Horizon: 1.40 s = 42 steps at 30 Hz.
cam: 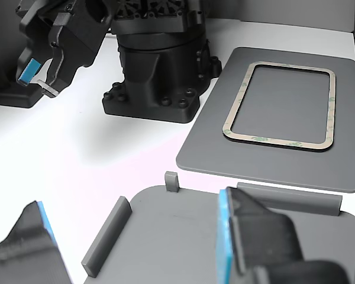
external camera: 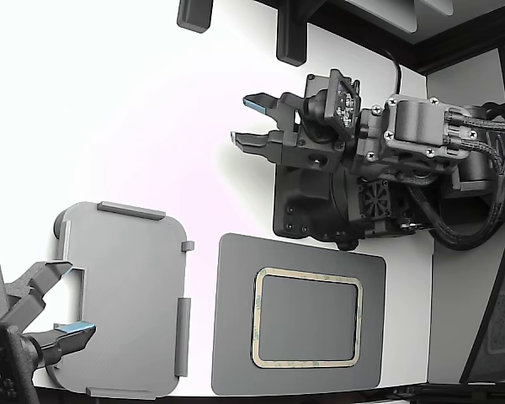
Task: Move top rectangular frame to the holder.
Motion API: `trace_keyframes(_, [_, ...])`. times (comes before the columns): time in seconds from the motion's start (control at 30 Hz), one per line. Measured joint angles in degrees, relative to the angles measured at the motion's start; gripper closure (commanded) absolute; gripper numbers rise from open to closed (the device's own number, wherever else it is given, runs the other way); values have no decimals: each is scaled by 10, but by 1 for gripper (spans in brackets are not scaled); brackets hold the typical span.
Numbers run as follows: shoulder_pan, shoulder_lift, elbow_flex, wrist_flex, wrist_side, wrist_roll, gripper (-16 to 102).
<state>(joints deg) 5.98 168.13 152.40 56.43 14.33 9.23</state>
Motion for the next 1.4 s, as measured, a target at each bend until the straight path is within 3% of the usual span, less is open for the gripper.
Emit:
trace_keyframes(0.83, [0, -22, -30, 14, 34, 28, -14])
trace_keyframes(1.17, [36, -145, -183, 52, 37, 11, -14])
trace_keyframes(1.4, [120, -243, -316, 150, 24, -24, -14])
